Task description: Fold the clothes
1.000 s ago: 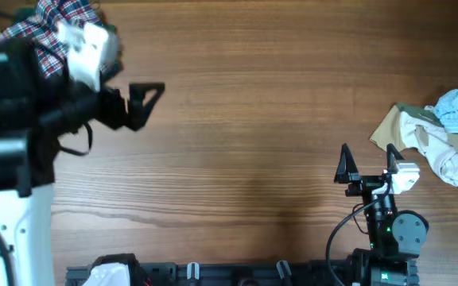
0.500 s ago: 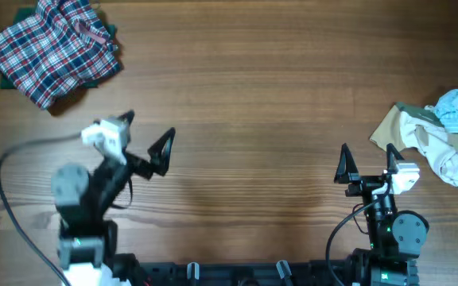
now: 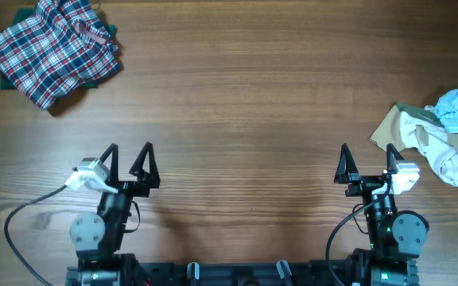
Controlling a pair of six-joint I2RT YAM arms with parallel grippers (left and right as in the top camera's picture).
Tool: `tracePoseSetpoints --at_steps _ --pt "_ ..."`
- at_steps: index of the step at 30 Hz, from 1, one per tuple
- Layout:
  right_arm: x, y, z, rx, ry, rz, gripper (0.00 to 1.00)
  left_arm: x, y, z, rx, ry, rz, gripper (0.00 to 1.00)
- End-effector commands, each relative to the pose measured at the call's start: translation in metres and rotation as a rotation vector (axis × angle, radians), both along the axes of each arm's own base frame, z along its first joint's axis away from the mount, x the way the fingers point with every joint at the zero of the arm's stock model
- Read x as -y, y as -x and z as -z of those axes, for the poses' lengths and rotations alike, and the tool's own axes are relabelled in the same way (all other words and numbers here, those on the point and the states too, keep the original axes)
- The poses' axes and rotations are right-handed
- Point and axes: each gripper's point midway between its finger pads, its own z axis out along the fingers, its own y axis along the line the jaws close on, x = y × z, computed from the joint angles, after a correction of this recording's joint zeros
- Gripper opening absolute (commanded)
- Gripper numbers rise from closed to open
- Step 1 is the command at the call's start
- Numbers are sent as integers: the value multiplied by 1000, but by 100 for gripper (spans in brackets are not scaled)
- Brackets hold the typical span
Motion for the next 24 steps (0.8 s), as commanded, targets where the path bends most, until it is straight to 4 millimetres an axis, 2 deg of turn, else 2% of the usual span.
tracePoseSetpoints --at_steps 1,7,13,24 --pt "-2 1 -3 14 20 -12 100 3 3 1 27 -81 3 100" --pt "-2 1 -3 14 20 -12 100 0 6 6 7 -84 -28 100" --pt "-2 1 -3 14 20 -12 100 -3 9 21 -52 -85 -40 100" --pt "-2 1 -3 14 20 -12 100 -2 9 22 -47 -137 -38 100"
